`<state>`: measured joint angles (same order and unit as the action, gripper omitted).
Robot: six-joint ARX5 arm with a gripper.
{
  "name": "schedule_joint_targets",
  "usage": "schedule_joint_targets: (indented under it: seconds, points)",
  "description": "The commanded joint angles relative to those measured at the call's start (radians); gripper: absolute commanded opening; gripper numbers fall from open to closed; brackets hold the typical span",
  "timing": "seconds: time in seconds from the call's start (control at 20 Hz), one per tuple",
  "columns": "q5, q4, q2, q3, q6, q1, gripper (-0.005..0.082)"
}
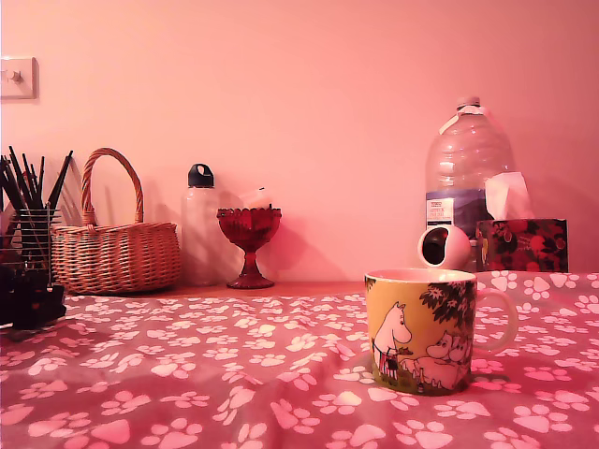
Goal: Pick the coffee capsule and then drop it inside the coffee cup in front of you
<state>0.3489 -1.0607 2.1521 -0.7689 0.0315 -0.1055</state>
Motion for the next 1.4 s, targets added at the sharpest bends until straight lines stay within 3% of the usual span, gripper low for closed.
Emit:
schedule_joint_targets:
  seconds: [0.0, 0.2, 0.65, 1.15, 1.35]
  points:
    - [0.032, 0.029, -0.055, 0.002, -0.005, -0.003, 0.0126]
    - [0.065, 0.102, -0.158, 0.039, -0.005, 0.003, 0.0126]
    - [0.036, 0.095, -0.354, 0.253, -0.005, 0.081, 0.0126]
    - [0.019, 0.098, -0.568, 0.409, -0.059, 0.221, 0.0126]
    - [0.009, 0.164, -0.625, 0.418, -0.058, 0.292, 0.0126]
